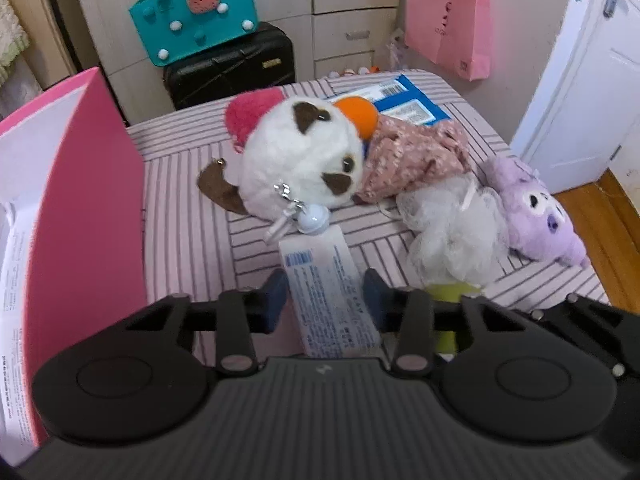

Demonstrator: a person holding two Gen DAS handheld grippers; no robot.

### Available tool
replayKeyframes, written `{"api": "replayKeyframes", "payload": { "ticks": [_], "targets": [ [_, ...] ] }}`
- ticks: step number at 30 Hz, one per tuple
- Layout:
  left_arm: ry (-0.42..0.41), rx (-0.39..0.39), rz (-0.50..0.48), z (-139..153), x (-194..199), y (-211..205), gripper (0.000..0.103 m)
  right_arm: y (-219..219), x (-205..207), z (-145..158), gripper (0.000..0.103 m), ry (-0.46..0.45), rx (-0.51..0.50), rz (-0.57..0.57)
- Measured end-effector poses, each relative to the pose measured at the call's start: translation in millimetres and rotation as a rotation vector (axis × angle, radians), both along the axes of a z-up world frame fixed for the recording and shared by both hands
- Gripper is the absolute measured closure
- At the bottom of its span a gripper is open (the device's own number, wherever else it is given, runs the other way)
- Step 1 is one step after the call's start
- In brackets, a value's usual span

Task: Organize soft objects
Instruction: 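Move the left tool to the white packet while the right tool approaches the green sponge, then close the left tool on the white packet while the right tool grips the green sponge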

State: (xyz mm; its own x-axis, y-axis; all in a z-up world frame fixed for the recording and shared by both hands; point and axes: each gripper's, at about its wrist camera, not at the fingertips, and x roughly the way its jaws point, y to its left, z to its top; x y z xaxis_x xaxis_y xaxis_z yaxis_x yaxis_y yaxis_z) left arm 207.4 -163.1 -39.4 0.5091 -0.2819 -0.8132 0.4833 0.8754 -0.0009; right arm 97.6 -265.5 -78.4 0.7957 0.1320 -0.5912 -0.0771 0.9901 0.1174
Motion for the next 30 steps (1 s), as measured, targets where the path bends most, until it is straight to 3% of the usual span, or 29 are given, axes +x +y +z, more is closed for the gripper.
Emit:
{"api": "replayKeyframes", "payload": {
  "ticks": [15,22,30],
  "targets": [
    [-0.006,-0.01,0.026,-9.8,-1.7,-1.4,0.052,-9.2,-4.9,-3.4,0.059,0.025,0.035,-0.02],
    [0.002,-0.008,0.036,-19.3,-3.1,-3.9,0.063,-14.7,-6.4,-2.5,0.059,0.033,0.039,-0.026],
    [-0.004,-0.021,0.017,-16.8,-7.2,-0.8,0.064,-17.2,-5.1,-1.0,0.059,0.048,0.047,-0.017]
  ]
}}
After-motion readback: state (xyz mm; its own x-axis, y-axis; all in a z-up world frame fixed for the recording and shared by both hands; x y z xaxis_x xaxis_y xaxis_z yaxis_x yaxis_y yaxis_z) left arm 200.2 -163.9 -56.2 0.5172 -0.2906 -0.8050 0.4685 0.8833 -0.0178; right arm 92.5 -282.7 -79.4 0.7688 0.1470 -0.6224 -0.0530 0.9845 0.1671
